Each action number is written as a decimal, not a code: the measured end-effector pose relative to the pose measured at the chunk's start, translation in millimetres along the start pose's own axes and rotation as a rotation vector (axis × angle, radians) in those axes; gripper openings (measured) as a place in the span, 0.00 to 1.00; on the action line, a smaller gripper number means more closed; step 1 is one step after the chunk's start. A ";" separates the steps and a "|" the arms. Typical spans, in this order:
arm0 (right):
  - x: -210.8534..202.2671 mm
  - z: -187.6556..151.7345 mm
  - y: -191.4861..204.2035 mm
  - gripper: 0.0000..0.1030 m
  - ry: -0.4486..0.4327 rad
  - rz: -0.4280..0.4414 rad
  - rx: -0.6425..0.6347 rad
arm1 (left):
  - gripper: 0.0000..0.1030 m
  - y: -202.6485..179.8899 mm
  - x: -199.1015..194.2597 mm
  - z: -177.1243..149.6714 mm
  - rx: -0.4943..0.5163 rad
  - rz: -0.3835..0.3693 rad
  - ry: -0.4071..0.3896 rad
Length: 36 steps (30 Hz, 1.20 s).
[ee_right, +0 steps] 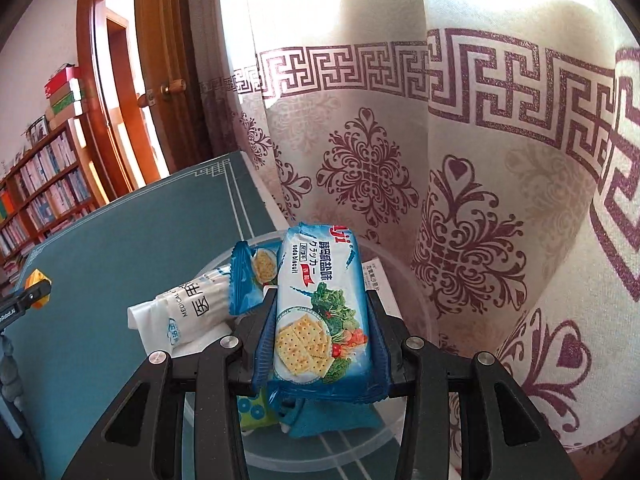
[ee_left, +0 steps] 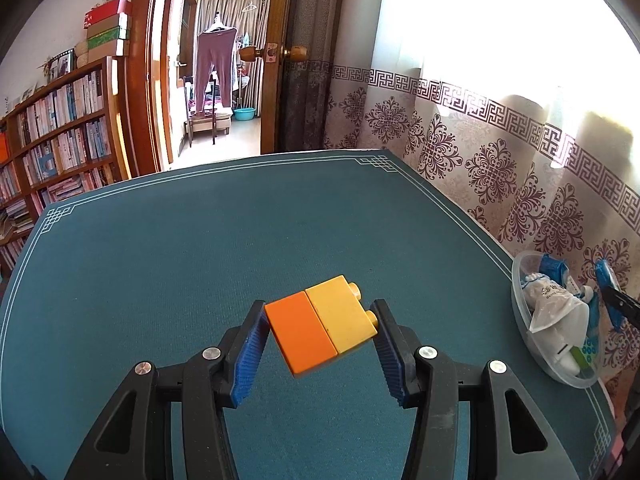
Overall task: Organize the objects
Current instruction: 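Lower the cracker packet into the bowl and open the right gripper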
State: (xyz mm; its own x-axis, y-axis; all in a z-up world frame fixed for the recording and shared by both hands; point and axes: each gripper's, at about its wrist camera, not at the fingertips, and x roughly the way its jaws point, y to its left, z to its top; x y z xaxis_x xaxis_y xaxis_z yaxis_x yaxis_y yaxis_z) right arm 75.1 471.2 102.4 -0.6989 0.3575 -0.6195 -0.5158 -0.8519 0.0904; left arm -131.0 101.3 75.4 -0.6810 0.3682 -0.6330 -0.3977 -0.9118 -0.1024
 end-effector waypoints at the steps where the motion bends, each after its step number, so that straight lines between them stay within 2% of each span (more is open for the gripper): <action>1: 0.2 -0.2 1.5 0.41 -0.001 0.004 -0.009 | 0.53 0.1 -0.5 -0.4 -0.002 0.003 0.001; 3: 0.4 -1.1 5.6 0.41 -0.005 0.017 -0.026 | 0.53 -0.5 -2.4 -1.5 -0.006 0.003 0.005; 6: 2.7 0.4 8.3 0.41 -0.019 -0.011 -0.050 | 0.53 -3.9 -5.2 -3.4 -0.007 -0.003 0.015; 12: 18.5 6.7 -4.9 0.41 0.002 -0.063 -0.077 | 0.53 -17.4 -13.1 -5.9 0.008 -0.013 0.013; 17: 29.0 6.7 -12.8 0.41 0.012 -0.070 -0.100 | 0.53 -37.7 -17.4 -6.0 0.034 -0.031 0.012; 29: 25.1 -2.0 -23.9 0.44 0.010 0.037 -0.081 | 0.53 -99.3 -26.4 -4.0 0.109 -0.108 0.018; 36: -2.7 -16.2 -20.7 0.44 -0.044 0.091 -0.089 | 0.53 -148.3 -23.5 -6.6 0.171 -0.170 0.033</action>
State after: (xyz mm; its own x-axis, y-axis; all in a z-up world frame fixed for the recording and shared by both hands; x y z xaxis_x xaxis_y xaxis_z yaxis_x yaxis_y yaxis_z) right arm 95.7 481.6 89.6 -0.7631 0.2919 -0.5766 -0.4048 -0.9114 0.0743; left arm -51.9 226.7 100.4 -0.5760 0.5051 -0.6428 -0.6053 -0.7920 -0.0800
